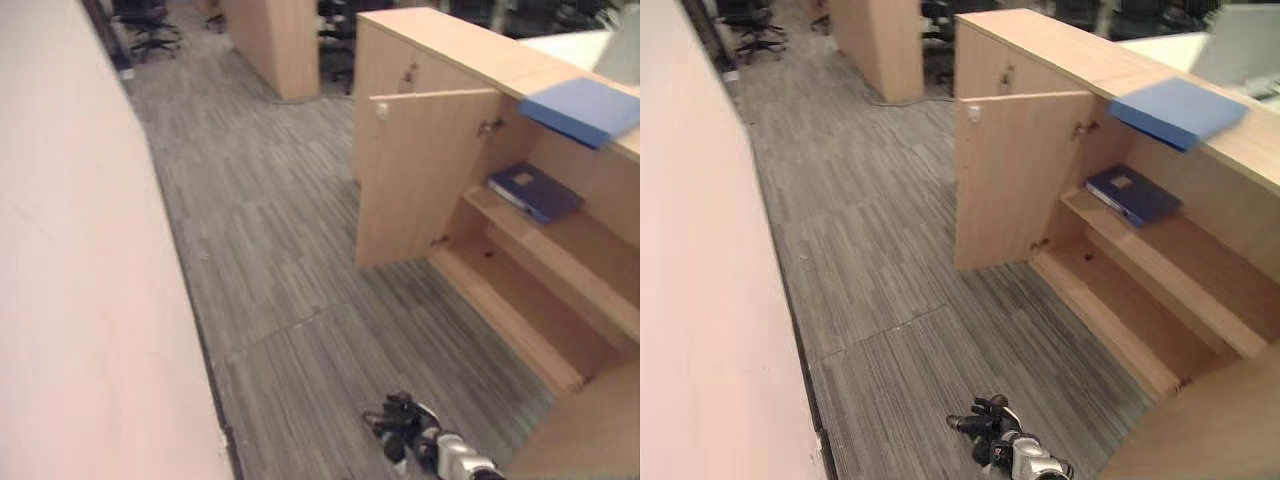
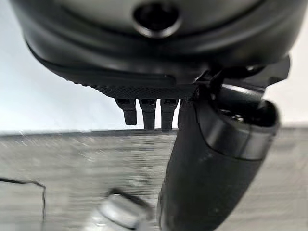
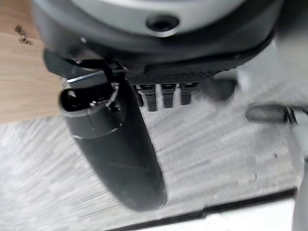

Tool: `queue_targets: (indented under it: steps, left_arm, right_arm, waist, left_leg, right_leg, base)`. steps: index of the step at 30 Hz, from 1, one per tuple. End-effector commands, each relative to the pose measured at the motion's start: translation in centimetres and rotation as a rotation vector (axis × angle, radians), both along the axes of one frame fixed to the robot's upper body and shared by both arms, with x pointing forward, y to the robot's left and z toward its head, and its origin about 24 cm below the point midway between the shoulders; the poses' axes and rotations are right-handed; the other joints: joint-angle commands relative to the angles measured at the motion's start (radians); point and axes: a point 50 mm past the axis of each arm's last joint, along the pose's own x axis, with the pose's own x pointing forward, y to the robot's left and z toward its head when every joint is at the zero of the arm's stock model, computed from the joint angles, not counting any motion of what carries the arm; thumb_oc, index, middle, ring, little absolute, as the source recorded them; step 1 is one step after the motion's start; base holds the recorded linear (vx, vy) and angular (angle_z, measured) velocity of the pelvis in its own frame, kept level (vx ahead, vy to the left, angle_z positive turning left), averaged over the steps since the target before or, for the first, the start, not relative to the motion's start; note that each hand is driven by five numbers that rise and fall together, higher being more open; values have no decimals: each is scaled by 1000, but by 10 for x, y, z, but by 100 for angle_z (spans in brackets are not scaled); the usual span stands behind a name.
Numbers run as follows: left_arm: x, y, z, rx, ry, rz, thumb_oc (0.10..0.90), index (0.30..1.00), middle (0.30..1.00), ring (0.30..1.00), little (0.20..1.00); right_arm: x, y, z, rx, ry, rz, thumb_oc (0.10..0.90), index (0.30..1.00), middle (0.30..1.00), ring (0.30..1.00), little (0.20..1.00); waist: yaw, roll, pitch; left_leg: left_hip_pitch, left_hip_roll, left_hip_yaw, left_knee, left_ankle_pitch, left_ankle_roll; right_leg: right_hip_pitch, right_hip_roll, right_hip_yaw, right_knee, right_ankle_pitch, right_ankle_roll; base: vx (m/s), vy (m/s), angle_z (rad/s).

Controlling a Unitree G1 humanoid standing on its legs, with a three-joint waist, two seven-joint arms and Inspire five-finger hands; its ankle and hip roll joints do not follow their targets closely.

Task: Put the empty folder in the office cabinet

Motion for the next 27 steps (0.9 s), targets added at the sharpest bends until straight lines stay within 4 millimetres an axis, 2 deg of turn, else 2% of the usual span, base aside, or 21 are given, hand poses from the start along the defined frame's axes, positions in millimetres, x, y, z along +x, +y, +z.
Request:
queue_targets:
  steps: [1,5,9,14,21,24,27]
  left_arm:
    - [-31,3,2,8,120,40,800,900,900,900,900]
    - [-18,2,0,17,94,37,800,900,900,900,900]
    - [-6,1,0,20,62,9,800,900,900,900,900]
    - [0,6,1,40,59,-20,800,900,900,900,900]
    - [9,12,2,64,44,-36,800,900,900,900,900]
    - [18,15,3,79,29,-54,800,900,900,900,900]
    - [29,17,4,91,2,-74,800,900,900,900,900]
  right_arm:
    - [-3,-6,-2,-24,22,-24,800,900,900,900,900]
    - [-18,-33,-5,-93,79,-104,800,900,900,900,900]
    - [-27,-45,-6,-106,101,-183,800,900,900,900,900]
    - [-31,-47,-7,-110,106,-180,800,900,900,900,900]
    - [-28,-46,-6,-117,93,-148,800,900,900,900,900]
    - [-29,-47,-6,-123,89,-157,800,900,900,900,900]
    - [-37,-52,-8,-133,107,-178,800,900,900,900,900]
  waist:
    - [75,-26,-4]
    - [67,-8,-25]
    - [51,6,-19]
    - [35,11,-2]
    - [11,7,13]
    - [-17,5,16]
    - [-45,2,12]
  left_leg:
    - [-1,98,-38,24,-67,-121]
    - [7,136,-69,5,-70,-127]
    - [18,145,-95,-13,-75,-125]
    - [22,154,-111,-23,-83,-124]
    - [16,176,-92,-23,-92,-131]
    - [20,199,-64,-6,-107,-143]
    - [12,218,-31,83,-93,-171]
  right_leg:
    - [265,-21,50,-315,148,130]
    - [272,-42,22,-246,95,106]
    - [266,-66,8,-188,68,101]
    - [240,-90,15,-124,39,94]
    - [195,-81,30,-67,2,79]
    - [176,-78,50,-23,-34,65]
    - [195,-57,66,-30,-61,47]
  base:
    - [196,-58,0]
    - [145,-54,1]
    - [101,6,-12]
    - [73,0,19]
    - [81,-42,-5]
    - [146,-79,-13]
    - [150,-112,-10]
